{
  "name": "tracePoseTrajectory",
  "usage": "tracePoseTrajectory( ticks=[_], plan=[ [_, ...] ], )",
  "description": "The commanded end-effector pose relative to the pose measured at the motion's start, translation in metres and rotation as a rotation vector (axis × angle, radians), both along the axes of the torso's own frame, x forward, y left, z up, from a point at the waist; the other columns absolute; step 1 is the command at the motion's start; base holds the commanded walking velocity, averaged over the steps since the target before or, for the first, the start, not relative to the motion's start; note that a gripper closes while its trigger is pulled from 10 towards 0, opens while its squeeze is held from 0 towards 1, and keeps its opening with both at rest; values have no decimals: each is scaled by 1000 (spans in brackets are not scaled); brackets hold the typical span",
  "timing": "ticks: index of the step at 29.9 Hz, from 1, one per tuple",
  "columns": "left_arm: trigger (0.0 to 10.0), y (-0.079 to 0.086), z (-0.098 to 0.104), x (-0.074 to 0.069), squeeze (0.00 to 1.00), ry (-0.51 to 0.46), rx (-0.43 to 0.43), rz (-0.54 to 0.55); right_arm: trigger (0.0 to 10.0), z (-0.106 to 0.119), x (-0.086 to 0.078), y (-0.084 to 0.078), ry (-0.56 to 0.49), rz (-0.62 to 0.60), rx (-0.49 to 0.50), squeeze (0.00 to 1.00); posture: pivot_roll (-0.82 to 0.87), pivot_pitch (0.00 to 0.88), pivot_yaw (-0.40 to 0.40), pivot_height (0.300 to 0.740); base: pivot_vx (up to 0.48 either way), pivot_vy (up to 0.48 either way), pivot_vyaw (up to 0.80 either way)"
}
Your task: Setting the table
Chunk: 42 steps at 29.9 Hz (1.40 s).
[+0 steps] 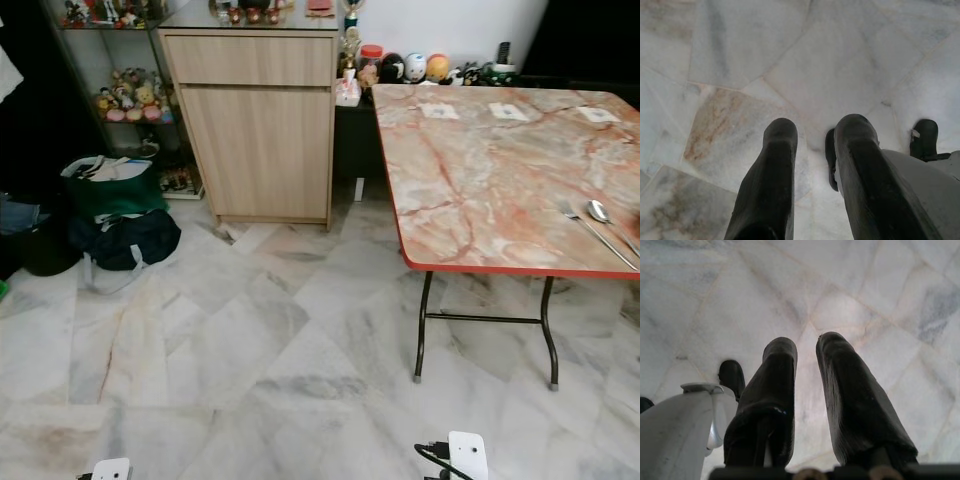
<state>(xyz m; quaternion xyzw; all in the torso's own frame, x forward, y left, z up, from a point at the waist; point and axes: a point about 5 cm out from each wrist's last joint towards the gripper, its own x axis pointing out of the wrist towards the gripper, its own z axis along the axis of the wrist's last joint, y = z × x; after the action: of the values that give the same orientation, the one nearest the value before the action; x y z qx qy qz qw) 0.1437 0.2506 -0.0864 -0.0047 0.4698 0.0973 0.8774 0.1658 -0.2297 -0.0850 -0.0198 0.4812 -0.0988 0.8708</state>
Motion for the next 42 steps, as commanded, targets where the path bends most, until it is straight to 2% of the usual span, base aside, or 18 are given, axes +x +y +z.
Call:
tracePoseTrajectory(
  ticks=[1,10,19,30,35,42],
  plan=[
    [10000,-35,8,39,0,-30,4,-214,10000,0,17,39,-39,-66,194,0,-10,64,50,740,0,0,0],
    [10000,-32,7,36,0,-24,6,-208,10000,-2,14,43,-36,-52,188,0,-17,60,57,740,0,0,0],
    [10000,-30,5,32,0,-13,16,-217,10000,-3,12,47,-54,-78,225,0,-15,34,65,740,0,0,0],
    [10000,-30,8,38,0,-28,33,-242,10000,-3,9,37,-59,-91,229,0,-17,38,61,740,0,0,0],
    [10000,-31,11,43,0,-48,34,-239,10000,-2,10,33,-63,-96,222,0,-22,56,56,740,0,-328,0],
    [10000,-33,11,45,0,-56,25,-237,10000,0,14,34,-72,-113,223,0,-26,69,51,740,0,-332,-701]
  ],
)
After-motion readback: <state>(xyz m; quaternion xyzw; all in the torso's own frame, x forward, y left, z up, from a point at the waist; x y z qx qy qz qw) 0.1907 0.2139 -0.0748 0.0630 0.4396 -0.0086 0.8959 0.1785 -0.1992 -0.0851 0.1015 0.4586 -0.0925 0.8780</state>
